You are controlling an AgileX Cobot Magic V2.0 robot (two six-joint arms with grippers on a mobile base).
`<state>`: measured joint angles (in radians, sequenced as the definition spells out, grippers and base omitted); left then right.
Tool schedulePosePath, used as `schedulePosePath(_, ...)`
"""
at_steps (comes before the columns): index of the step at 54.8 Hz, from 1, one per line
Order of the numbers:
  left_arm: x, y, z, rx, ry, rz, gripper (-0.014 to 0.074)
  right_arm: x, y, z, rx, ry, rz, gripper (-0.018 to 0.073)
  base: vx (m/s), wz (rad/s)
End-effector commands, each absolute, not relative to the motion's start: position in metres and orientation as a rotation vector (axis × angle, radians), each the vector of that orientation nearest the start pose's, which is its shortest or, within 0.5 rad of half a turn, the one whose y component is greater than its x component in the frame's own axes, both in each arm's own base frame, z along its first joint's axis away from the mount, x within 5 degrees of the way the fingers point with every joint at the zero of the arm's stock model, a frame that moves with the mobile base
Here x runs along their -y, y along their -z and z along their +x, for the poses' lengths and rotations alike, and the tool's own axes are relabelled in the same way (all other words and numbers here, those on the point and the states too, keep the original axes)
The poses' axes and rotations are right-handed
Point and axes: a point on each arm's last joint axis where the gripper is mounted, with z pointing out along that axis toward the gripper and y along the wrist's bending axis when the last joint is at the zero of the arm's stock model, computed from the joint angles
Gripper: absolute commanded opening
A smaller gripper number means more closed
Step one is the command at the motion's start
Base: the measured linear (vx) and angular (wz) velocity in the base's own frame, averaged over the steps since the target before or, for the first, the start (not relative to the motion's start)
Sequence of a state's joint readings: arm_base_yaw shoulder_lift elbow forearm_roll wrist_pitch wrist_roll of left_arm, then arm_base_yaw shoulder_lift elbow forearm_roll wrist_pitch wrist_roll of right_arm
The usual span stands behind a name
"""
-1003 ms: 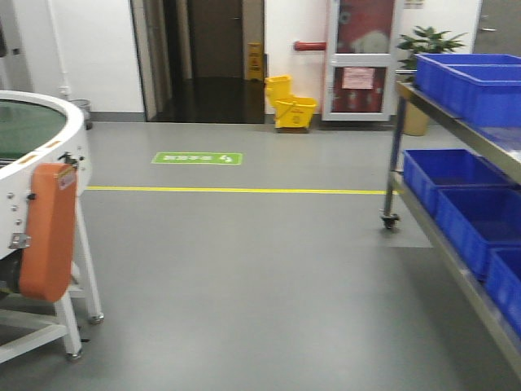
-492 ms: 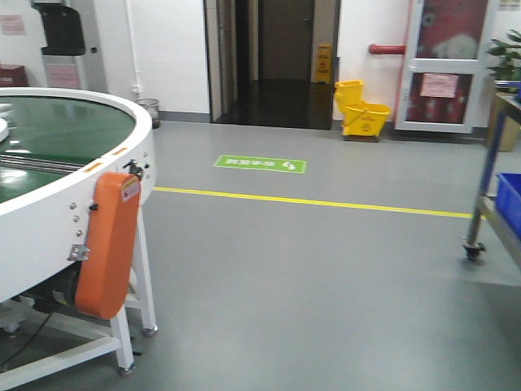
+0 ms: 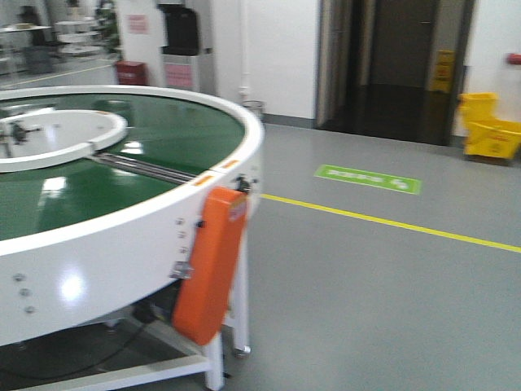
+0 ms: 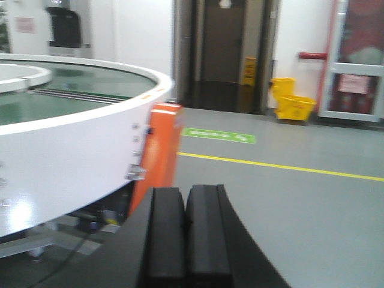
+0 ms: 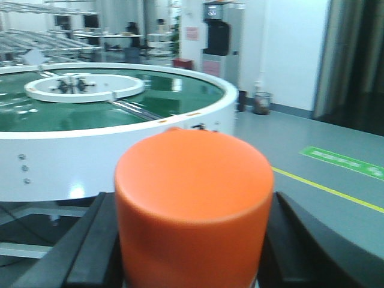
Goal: Grab orange capacitor from left shelf to right conveyor
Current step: 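Hold the capacitor in the right gripper while driving to the green conveyor, then lower the held capacitor with the right gripper onto the green belt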
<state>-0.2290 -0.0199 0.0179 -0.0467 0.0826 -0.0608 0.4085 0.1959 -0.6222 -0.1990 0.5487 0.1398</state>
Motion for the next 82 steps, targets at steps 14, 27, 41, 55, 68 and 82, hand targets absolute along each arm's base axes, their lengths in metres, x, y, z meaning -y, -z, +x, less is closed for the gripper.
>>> schedulePosePath(14, 0.0125, -0.2185, 0.0517, -1.452, 0.29, 0.086, -0.0006, -0.0036, -0.3701, 0.0297, -1.481, -0.219, -0.27, -0.0008, 0.4, 0.68)
schedulePosePath(27, 0.0125, -0.2185, 0.0517, -1.452, 0.29, 0.086, -0.0006, -0.0036, -0.3701, 0.0297, -1.481, -0.219, -0.27, -0.0008, 0.44, 0.47)
schedulePosePath(41, 0.0125, -0.2185, 0.0517, -1.452, 0.29, 0.086, -0.0006, -0.0036, -0.3701, 0.0297, -1.481, -0.219, -0.27, -0.0008, 0.47, 0.3)
schedulePosePath(55, 0.0125, -0.2185, 0.0517, -1.452, 0.29, 0.086, -0.0006, -0.0036, -0.3701, 0.0297, -1.481, -0.219, -0.27, -0.0008, 0.45, 0.23)
schedulePosePath(68, 0.0125, -0.2185, 0.0517, -1.452, 0.29, 0.086, -0.0006, -0.0037, -0.3702, 0.0297, -1.48, -0.22, -0.27, -0.0008, 0.42, 0.21)
schedulePosePath(82, 0.0125, -0.2185, 0.0517, -1.452, 0.29, 0.086, -0.0006, -0.0037, -0.3702, 0.0297, -1.48, -0.22, -0.27, -0.0008, 0.4, 0.15)
